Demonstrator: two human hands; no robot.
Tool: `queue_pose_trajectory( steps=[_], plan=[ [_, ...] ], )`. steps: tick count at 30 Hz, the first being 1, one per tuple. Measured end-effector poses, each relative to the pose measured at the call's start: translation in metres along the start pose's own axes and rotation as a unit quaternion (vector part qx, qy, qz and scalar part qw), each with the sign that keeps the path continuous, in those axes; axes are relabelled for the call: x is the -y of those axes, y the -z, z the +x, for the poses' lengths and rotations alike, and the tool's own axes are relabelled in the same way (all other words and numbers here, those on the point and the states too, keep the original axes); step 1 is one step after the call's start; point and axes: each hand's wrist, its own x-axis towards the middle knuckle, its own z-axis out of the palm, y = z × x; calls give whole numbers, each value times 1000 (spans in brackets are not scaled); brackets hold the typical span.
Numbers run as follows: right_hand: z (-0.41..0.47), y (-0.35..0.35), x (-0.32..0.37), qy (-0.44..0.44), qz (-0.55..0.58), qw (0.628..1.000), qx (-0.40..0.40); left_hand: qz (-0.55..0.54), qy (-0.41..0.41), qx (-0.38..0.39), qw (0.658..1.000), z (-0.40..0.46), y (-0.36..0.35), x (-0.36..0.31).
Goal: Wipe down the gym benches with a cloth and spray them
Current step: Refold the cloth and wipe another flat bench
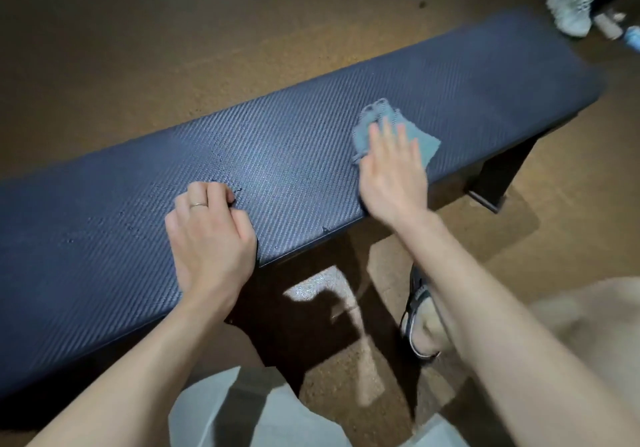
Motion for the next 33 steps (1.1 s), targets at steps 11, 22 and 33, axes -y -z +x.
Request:
queue_pose_trajectory(
  steps=[11, 22, 33],
  plan=[
    [-8, 9, -41, 71, -78, 994, -22, -32, -16, 3, 999, -3, 4, 7],
    [-125, -46, 151, 279, -4, 959, 47, 62, 52, -25, 996, -24, 46, 99],
    [-116, -40, 122, 147, -38, 988, -4, 52, 73, 13, 996, -25, 39, 100]
  ],
)
